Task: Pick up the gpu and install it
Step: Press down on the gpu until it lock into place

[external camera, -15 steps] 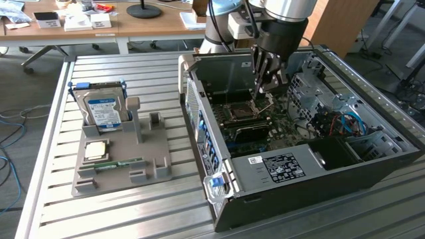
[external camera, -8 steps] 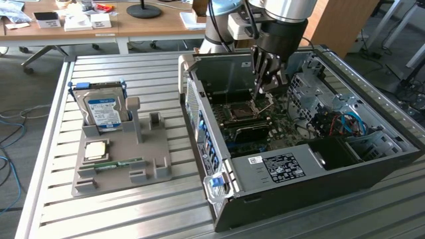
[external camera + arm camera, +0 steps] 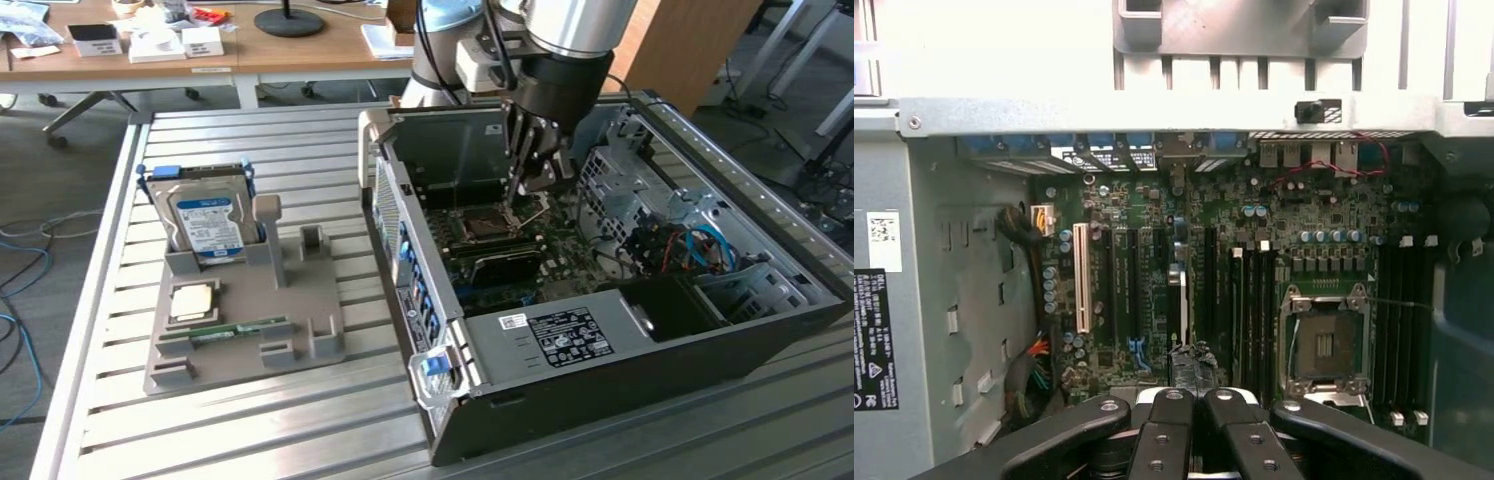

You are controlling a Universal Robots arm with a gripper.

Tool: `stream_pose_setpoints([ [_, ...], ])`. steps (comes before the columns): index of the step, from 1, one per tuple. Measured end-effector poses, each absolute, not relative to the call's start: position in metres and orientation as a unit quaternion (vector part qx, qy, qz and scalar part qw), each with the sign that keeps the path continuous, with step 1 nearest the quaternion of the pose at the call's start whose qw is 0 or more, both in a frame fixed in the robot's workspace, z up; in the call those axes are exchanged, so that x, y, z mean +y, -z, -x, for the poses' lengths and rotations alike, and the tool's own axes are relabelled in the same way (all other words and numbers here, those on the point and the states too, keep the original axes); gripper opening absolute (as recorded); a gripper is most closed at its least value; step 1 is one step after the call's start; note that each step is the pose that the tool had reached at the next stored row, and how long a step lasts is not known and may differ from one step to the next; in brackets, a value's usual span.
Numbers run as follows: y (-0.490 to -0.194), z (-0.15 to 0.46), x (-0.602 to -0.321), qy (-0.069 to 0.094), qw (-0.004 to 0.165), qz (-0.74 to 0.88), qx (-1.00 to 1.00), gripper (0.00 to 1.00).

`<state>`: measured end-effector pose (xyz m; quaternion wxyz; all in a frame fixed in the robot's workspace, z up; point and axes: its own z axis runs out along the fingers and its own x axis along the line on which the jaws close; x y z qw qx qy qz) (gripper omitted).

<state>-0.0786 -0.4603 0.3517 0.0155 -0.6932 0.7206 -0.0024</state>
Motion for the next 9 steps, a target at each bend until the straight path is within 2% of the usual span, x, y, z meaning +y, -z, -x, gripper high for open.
stream_pose_setpoints([
  [9,-0.335,0.079,-0.46,0.002,0.016,0.693,0.721,0.11],
])
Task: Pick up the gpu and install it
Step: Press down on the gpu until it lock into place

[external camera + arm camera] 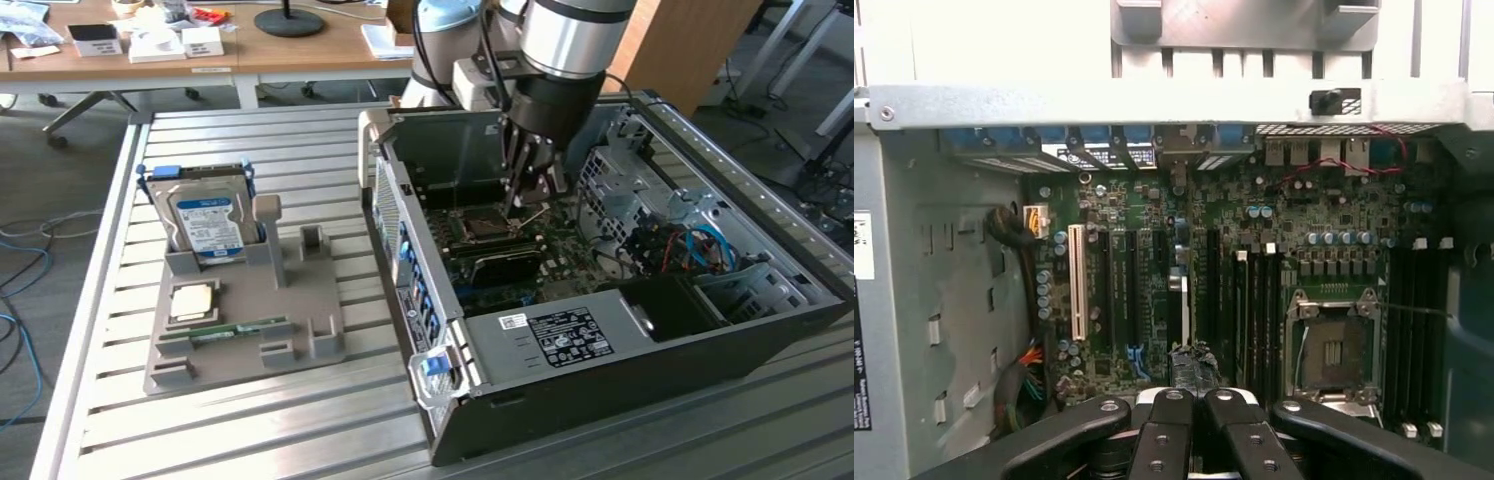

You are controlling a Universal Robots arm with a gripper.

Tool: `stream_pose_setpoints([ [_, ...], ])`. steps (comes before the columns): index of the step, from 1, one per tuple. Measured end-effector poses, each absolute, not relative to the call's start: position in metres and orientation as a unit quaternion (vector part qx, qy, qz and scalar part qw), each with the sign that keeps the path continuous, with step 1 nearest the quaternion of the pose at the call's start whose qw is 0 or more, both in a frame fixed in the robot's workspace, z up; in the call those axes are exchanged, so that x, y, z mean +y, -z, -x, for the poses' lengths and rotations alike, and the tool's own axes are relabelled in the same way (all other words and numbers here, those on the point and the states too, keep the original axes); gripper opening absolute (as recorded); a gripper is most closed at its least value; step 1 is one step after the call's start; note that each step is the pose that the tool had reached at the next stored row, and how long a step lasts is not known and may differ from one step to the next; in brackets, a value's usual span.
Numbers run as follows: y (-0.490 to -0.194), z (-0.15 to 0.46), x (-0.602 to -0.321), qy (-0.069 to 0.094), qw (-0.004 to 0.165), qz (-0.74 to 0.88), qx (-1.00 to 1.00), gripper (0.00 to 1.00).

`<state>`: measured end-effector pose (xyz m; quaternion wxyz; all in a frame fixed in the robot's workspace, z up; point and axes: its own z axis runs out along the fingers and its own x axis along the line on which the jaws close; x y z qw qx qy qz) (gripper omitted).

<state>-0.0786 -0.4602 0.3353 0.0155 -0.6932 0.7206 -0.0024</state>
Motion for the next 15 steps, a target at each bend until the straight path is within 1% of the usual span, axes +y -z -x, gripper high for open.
stream_pose_setpoints([
  [8,-0.3313,0.0786,-0.4601,0.003,0.015,0.693,0.721,0.11],
  [15,-0.3244,0.0785,-0.4537,0.005,0.013,0.693,0.721,0.11],
])
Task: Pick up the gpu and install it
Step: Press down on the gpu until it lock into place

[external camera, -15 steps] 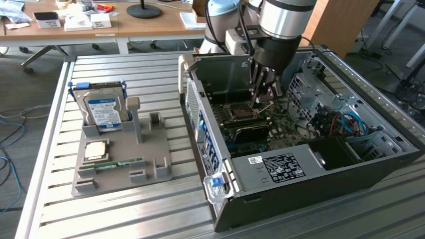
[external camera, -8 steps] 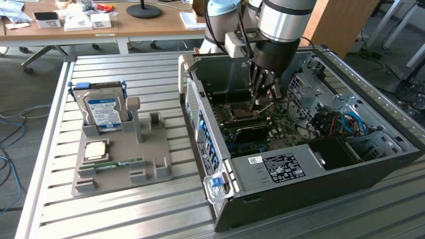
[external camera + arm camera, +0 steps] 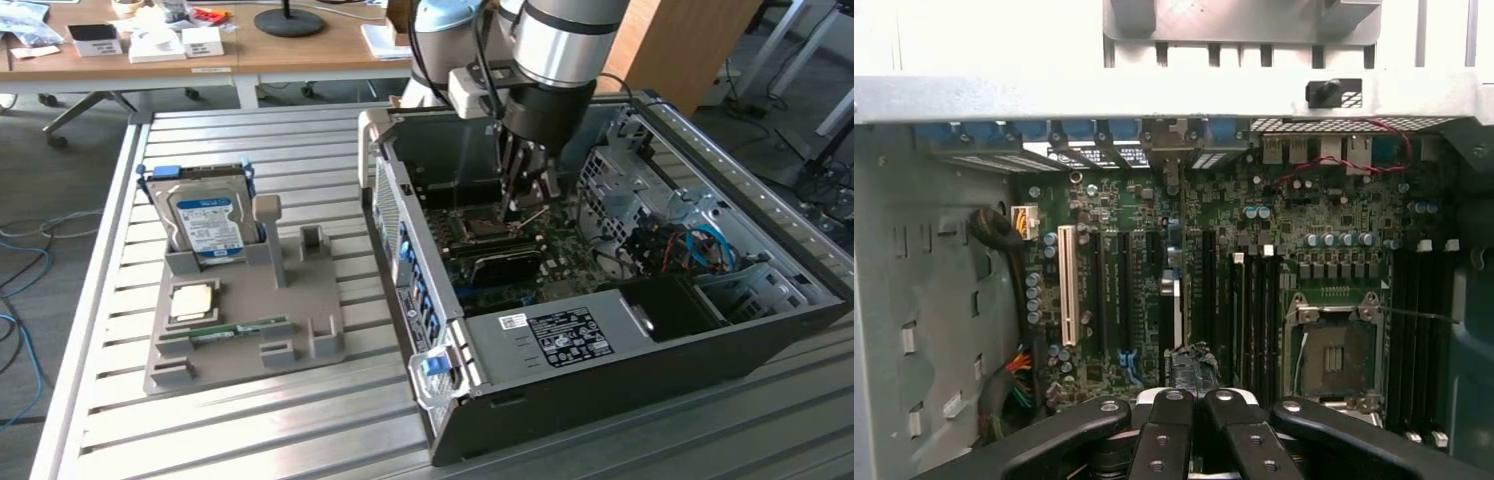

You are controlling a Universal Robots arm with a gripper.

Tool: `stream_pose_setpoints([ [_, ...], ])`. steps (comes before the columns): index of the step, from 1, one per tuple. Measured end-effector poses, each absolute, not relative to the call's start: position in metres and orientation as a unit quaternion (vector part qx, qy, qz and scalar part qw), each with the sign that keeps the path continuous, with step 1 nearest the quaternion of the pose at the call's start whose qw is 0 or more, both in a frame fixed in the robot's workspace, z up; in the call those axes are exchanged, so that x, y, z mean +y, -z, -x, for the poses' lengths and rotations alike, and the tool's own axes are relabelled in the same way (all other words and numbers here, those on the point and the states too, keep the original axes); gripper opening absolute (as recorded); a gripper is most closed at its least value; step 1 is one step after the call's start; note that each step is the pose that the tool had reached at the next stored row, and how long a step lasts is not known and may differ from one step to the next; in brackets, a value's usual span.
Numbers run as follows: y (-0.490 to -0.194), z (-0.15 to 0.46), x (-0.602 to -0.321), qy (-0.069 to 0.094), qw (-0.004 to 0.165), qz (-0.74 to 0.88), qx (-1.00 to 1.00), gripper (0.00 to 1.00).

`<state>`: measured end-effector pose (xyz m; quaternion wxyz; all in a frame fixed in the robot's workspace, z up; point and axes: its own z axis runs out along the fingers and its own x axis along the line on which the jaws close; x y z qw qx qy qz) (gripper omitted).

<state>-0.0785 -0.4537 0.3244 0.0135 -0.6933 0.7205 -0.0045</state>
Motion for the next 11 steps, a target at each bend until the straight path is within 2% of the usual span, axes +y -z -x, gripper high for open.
stream_pose_setpoints([
  [11,-0.305,0.079,-0.453,0.005,0.013,0.693,0.721,0.11],
])
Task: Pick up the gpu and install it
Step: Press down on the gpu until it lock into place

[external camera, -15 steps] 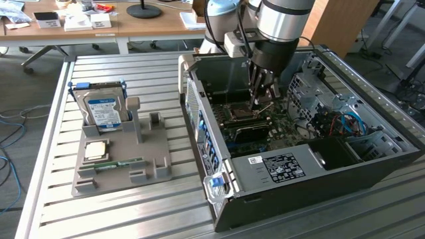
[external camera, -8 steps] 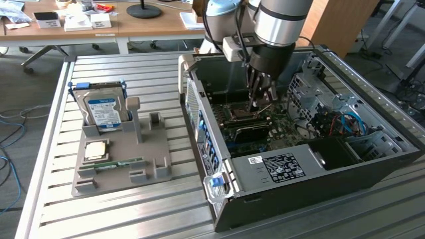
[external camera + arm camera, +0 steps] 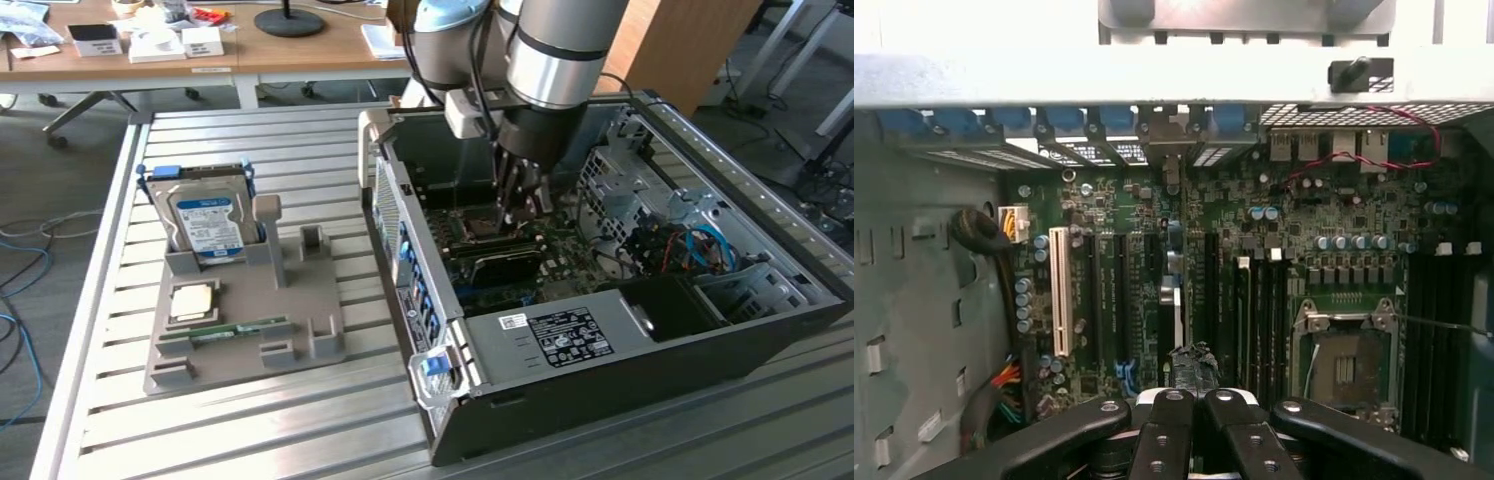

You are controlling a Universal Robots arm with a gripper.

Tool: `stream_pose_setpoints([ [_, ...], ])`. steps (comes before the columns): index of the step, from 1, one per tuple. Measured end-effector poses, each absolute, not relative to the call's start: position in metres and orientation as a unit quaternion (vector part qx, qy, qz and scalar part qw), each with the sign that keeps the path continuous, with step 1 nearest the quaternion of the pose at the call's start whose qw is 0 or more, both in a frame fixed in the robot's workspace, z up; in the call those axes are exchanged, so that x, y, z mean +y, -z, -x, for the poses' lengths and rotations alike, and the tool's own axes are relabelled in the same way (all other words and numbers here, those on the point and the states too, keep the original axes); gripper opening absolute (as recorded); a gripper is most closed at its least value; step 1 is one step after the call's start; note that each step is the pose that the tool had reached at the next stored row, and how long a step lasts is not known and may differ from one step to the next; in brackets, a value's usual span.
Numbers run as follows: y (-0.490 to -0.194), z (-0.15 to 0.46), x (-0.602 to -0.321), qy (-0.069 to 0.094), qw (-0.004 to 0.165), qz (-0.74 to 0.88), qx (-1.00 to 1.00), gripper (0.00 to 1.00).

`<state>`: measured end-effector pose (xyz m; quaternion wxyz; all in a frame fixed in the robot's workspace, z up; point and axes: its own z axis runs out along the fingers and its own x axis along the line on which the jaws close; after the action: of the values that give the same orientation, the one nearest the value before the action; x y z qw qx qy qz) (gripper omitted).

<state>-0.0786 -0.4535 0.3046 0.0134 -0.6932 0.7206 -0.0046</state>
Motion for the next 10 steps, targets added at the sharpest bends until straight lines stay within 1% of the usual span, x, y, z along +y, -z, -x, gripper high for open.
stream_pose_setpoints([
  [10,-0.295,0.0787,-0.4536,0.005,0.013,0.693,0.721,0.11],
])
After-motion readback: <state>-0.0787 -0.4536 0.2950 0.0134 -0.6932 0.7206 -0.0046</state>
